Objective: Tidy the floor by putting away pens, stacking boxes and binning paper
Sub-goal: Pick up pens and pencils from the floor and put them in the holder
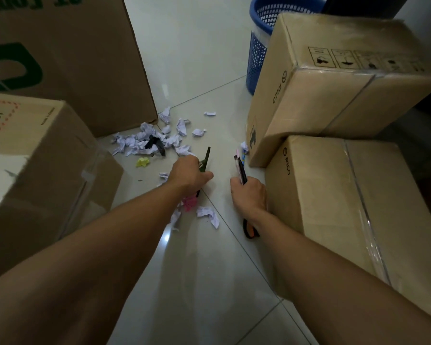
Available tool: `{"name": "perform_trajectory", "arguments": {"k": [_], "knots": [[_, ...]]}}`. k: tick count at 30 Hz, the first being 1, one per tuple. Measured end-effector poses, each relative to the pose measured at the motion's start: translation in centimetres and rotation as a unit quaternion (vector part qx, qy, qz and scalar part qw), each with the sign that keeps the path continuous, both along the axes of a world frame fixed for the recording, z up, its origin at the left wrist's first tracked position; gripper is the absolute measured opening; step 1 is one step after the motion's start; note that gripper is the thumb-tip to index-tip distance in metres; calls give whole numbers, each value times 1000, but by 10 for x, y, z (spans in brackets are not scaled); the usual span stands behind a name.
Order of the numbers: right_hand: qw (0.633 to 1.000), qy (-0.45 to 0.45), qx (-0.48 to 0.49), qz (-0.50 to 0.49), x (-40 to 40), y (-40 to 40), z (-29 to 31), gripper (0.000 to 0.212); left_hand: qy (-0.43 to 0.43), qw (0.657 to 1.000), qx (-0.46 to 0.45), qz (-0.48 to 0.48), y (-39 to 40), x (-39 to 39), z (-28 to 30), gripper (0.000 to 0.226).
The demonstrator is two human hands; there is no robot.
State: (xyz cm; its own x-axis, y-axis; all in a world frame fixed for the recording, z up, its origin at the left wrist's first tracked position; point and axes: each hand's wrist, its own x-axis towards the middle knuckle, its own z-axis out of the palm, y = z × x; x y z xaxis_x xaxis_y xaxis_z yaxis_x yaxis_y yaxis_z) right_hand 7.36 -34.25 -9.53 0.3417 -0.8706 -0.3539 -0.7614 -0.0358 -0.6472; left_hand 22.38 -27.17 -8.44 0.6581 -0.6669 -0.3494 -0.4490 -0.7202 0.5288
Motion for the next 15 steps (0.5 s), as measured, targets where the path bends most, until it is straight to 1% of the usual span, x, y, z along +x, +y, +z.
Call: {"name": "perform_trajectory", "arguments": {"k": [4,7,9,11,15], "knots": [[996,-83,45,-2,0,12,7,28,74,993,-66,60,9,9,11,39],[985,-132,110,-33,-2,18,9,19,79,992,-81,64,17,14,19,23],[977,-143,155,-42,-2,22,11,16,89,991,-79,64,24,18,22,23],[972,-153,173,-39,0,25,13,13,94,990,-79,70,31,22,26,25],[978,-145,152,-8,10,34,14,9,105,990,-54,73,48,29,40,30]]}}
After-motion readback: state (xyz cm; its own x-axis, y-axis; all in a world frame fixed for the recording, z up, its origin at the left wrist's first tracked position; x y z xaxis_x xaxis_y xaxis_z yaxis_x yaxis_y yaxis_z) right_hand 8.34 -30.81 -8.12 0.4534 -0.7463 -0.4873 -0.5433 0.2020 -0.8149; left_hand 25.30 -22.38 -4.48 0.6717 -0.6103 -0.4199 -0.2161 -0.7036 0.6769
